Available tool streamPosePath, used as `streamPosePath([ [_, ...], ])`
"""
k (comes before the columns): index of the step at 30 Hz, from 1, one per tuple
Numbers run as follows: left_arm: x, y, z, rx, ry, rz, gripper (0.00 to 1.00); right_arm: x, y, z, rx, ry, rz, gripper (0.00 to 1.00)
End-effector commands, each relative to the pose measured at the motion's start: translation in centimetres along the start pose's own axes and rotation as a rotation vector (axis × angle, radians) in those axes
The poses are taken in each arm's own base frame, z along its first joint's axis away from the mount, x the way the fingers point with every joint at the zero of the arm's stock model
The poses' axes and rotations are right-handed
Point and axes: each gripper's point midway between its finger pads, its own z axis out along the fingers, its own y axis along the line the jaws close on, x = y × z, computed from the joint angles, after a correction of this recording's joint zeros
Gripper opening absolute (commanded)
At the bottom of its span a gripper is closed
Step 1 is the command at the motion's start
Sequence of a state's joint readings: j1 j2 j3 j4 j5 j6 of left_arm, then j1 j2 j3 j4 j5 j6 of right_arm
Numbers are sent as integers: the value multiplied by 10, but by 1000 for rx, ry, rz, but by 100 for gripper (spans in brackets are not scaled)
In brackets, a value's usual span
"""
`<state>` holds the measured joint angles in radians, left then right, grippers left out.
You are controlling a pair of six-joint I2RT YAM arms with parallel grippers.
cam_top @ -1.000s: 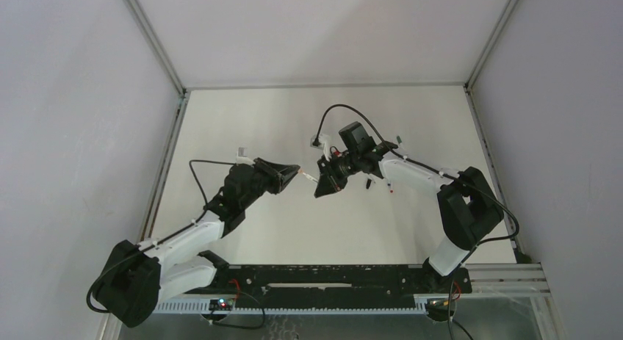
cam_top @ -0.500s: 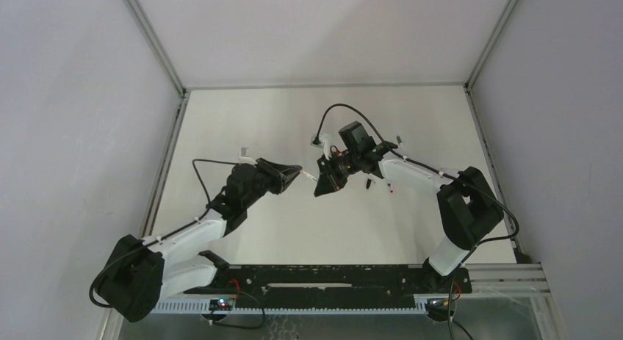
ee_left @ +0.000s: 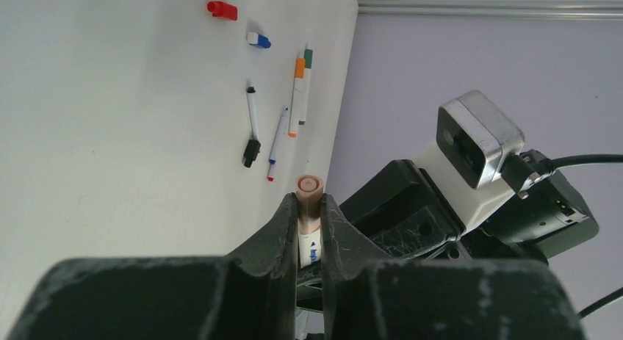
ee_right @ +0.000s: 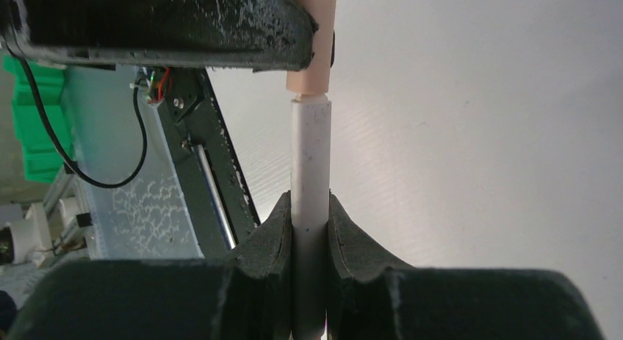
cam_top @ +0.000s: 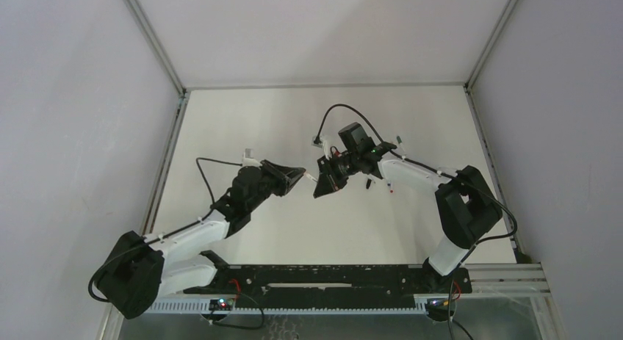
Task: Insert the pens into the pen caps
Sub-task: Insert the pen into the pen cap.
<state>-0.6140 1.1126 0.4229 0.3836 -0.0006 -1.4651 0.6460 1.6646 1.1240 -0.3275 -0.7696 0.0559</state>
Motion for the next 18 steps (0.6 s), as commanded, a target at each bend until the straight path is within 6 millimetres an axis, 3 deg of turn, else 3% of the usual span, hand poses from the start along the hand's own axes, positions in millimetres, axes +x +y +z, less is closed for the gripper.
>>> streamPosePath([
  [1, 12, -21, 1, 41, 10, 75, 0, -17, 9, 5, -39, -52, 11, 0],
  [8, 12, -30, 0, 70, -11, 112, 0, -22, 12, 0, -54, -68, 21, 0],
  [13, 17, -46, -5, 126, -6, 152, 0, -31, 12, -14, -88, -127, 32, 0],
  [18, 23, -70, -11, 218, 2, 180, 3, -39, 33, -31, -188, -176, -34, 0],
])
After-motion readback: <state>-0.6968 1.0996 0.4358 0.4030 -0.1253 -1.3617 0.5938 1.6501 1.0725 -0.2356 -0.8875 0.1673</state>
